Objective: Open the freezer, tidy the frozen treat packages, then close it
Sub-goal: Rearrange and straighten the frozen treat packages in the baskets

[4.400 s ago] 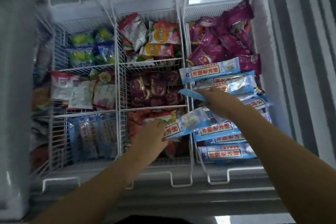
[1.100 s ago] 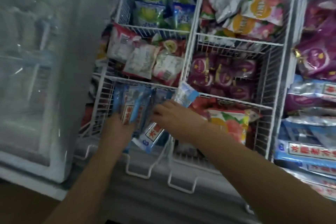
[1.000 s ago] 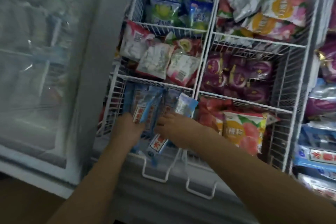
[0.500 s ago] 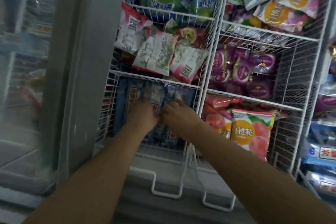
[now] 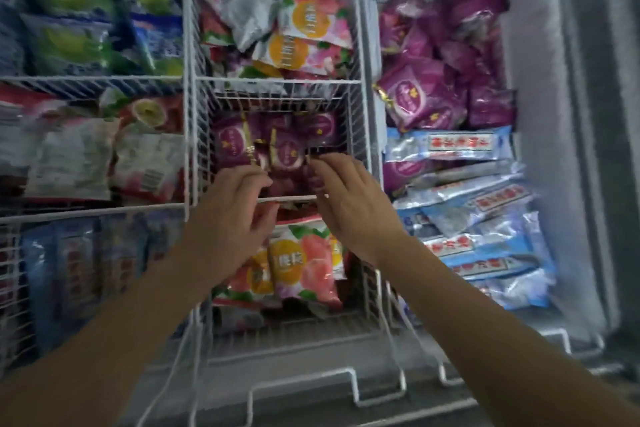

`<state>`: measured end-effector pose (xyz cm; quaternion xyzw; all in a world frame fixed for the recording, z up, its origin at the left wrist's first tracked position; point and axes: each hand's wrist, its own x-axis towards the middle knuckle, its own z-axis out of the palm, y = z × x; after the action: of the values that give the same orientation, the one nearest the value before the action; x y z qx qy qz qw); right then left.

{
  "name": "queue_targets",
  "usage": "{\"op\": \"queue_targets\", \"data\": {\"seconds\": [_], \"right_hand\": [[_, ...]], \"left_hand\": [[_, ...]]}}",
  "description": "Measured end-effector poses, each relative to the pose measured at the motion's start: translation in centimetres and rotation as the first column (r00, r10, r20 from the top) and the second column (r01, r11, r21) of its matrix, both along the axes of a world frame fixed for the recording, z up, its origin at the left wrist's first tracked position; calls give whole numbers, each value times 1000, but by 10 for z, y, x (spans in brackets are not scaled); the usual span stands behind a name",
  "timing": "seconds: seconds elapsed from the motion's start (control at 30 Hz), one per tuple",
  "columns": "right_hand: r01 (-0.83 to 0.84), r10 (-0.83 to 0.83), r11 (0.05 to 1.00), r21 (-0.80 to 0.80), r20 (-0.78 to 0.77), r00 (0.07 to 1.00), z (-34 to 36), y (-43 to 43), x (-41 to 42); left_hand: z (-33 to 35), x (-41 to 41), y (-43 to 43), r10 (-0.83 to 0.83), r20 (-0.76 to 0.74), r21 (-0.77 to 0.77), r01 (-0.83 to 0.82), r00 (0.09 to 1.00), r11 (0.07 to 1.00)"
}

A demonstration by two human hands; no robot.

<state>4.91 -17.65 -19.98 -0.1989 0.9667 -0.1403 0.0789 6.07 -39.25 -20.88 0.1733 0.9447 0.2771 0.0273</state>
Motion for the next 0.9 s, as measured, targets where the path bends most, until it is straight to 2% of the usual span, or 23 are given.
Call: {"op": "queue_targets", "data": {"seconds": [0.1,0.2,0.33,0.4,0.5,0.6,0.77,0.9], "right_hand": [[121,-121,989,89,2,993,4,74,-5],[199,-209,969,146,55,976,7,140,-8],[120,-171,967,225,225,959,10,196,-13],[57,-118,960,273,212,970,10,208,-14],[-18,-45,945,326,185,982,10,206,-21],[-55,-27,932,358,222,975,17,204,-29],[-31,-30,942,334,177,984,32,208,-24],[-90,56,950,298,121,991,45,183,-24]], "left_hand": [[0,-25,83,-128,-38,57,130,991,990],[0,-55,160,-185,8,109,183,983,977],[-9,-96,236,-250,91,61,245,964,968],[-17,-111,258,-296,121,-72,305,948,949],[-22,-120,270,-364,111,-290,381,925,878],[-17,-119,274,-385,68,-362,382,920,850],[8,-118,260,-295,13,-258,288,956,922],[36,-110,207,-181,-11,-146,178,983,973]]}}
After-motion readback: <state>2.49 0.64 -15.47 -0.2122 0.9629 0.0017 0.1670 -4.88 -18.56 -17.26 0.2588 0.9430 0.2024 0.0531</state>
